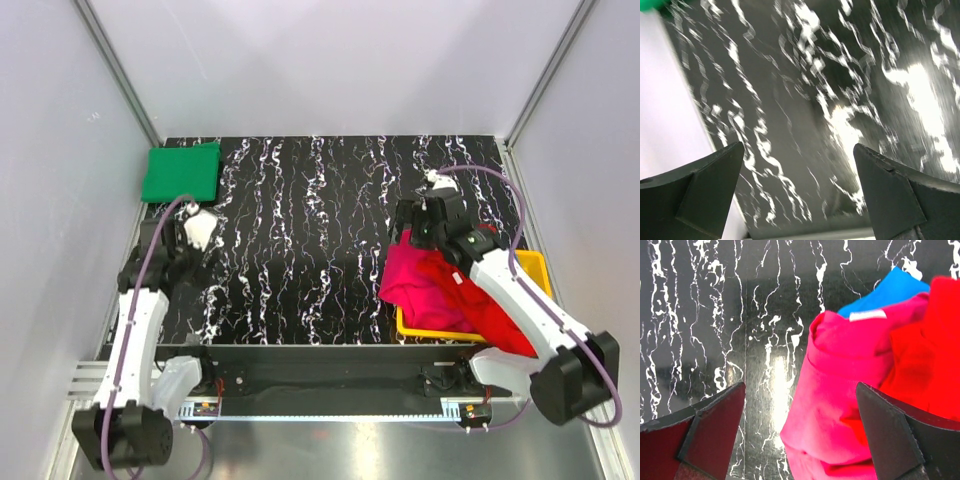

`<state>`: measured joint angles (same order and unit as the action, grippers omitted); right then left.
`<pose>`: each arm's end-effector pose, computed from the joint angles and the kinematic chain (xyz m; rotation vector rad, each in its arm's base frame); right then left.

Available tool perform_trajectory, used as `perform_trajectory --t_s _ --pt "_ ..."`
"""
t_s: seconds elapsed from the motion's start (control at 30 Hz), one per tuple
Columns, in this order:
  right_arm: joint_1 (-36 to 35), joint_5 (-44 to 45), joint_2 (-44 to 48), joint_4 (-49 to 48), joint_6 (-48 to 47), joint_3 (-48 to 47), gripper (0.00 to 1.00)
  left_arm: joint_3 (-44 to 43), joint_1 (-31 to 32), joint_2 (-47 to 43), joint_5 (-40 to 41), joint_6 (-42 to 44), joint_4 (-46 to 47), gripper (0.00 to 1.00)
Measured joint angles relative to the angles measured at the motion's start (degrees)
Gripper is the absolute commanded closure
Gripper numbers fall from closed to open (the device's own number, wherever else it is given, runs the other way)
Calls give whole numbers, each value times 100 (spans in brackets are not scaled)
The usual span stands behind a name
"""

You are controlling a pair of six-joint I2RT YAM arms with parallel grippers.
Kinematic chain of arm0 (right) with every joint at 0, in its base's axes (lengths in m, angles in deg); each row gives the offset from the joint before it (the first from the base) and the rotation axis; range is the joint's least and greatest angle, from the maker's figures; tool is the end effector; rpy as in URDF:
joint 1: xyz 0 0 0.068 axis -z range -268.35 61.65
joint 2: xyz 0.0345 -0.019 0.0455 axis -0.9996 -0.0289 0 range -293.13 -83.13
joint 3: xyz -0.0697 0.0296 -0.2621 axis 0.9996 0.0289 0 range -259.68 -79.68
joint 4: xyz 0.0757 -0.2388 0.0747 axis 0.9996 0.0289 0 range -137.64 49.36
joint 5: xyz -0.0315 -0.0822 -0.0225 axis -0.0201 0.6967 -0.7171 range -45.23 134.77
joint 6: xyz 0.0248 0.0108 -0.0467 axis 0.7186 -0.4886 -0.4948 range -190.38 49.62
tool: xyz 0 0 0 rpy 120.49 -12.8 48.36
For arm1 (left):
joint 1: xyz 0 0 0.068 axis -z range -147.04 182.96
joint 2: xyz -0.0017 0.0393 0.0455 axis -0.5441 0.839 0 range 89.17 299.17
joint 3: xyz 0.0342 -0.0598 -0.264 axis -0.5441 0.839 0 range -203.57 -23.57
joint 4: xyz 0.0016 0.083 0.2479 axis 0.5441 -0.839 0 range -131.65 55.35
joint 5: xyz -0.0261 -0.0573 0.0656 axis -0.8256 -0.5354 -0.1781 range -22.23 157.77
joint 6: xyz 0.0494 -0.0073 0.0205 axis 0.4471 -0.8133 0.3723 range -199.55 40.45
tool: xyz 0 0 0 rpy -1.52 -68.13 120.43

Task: Fold and stack the t-shirts
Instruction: Neatly place the folded tshirt to the corner

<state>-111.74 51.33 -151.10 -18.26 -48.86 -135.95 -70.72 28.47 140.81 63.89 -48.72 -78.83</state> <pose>0.2361 0.0977 0.2955 0.0223 2.2975 0.2774 0.1771 0.0115 0.2790 0.5829 2.3563 0.1996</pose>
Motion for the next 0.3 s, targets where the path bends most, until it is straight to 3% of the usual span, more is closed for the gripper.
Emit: perform_trajectory --t_s 0.3 --pt "11 -166 887 -273 127 739 0 660 0 -748 -101 -98 -402 1"
